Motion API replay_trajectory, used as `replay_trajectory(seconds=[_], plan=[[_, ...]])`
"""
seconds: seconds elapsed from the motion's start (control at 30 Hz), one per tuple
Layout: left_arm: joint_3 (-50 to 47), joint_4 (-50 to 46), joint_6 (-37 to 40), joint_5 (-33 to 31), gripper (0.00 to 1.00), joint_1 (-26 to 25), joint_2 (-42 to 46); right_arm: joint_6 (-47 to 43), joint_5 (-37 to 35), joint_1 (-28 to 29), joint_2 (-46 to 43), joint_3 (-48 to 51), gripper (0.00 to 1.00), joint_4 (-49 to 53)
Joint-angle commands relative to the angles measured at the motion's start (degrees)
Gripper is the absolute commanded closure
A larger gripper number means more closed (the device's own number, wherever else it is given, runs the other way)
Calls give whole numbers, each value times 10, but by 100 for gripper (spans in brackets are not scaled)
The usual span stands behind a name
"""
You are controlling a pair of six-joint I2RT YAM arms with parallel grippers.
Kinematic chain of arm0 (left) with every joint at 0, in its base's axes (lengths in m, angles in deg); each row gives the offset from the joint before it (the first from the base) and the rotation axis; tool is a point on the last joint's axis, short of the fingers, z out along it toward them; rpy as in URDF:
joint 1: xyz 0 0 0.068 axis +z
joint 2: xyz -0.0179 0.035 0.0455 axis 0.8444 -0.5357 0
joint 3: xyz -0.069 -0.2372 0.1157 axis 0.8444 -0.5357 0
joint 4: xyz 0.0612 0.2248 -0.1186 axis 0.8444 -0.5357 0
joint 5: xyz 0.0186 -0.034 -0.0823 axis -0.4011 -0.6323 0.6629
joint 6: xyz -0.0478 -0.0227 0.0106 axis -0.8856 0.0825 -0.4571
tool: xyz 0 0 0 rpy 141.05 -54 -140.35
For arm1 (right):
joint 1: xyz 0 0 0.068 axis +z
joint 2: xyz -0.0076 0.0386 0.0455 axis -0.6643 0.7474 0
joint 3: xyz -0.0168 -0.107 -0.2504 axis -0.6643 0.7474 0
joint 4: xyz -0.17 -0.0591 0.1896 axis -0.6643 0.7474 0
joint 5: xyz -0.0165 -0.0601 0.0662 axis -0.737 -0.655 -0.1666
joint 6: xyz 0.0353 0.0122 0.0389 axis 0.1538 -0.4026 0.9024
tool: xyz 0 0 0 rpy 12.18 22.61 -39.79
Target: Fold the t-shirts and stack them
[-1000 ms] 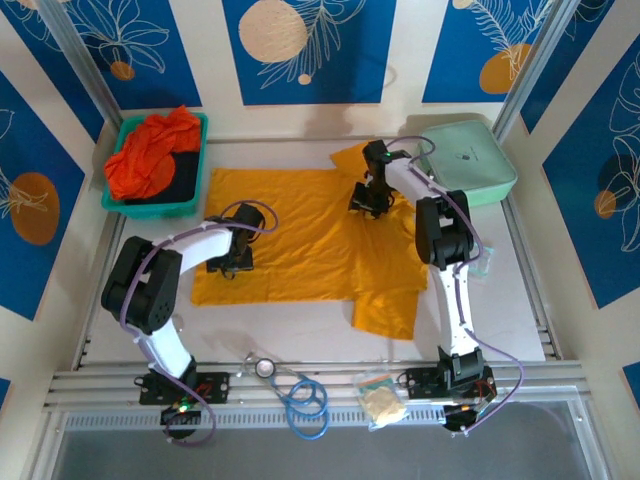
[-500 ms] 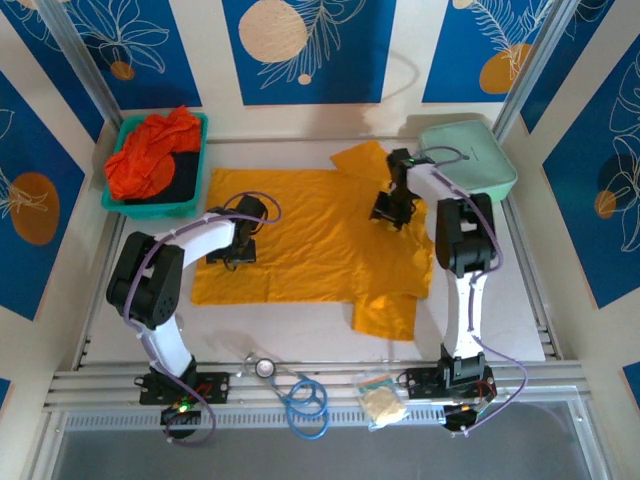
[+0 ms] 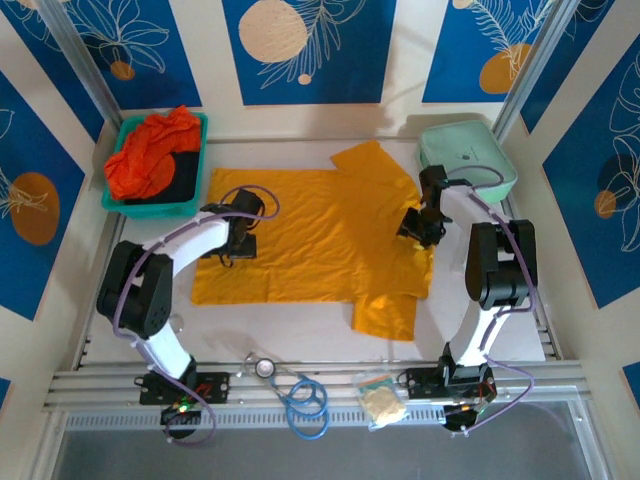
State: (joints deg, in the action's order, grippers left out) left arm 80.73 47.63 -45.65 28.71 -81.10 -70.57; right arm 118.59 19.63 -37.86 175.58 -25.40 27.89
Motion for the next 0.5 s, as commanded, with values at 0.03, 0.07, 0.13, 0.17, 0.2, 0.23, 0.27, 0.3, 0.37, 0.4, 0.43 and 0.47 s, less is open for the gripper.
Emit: replay_trajectory(seconds=[0.03,0.07,0.13,0.17,0.2,0.23,0.27,0.3,0.37,0.4,0.43,0.47], plan=[[-10,-30,3,-11,12,6,23,-9,-3,2,-40,45,61,4],[-16,-27,1,-8,12,8,20,-11,-7,2,-39,50,61,6],[-25,-19,-2,0,13,12,10,-14,-9,0,-27,52,60,3],[-29,-12,-3,8,13,15,3,-15,-9,-2,-16,47,60,3],[-31,-6,-4,14,13,15,-2,-18,-10,-3,-6,42,59,3],[-34,1,-5,19,13,16,-7,-21,-15,-3,8,32,58,3],[-36,9,-5,25,13,17,-12,-24,-23,-4,22,22,57,5],[-36,13,-5,29,13,17,-18,-26,-32,-4,33,12,56,5],[-32,18,-4,34,13,18,-30,-31,-45,-8,65,-12,55,7],[-32,20,-3,36,13,18,-34,-33,-46,-10,77,-23,54,7],[-31,23,-2,37,13,19,-39,-35,-46,-11,92,-35,54,7],[-29,24,0,37,13,19,-44,-37,-48,-13,103,-46,54,8]])
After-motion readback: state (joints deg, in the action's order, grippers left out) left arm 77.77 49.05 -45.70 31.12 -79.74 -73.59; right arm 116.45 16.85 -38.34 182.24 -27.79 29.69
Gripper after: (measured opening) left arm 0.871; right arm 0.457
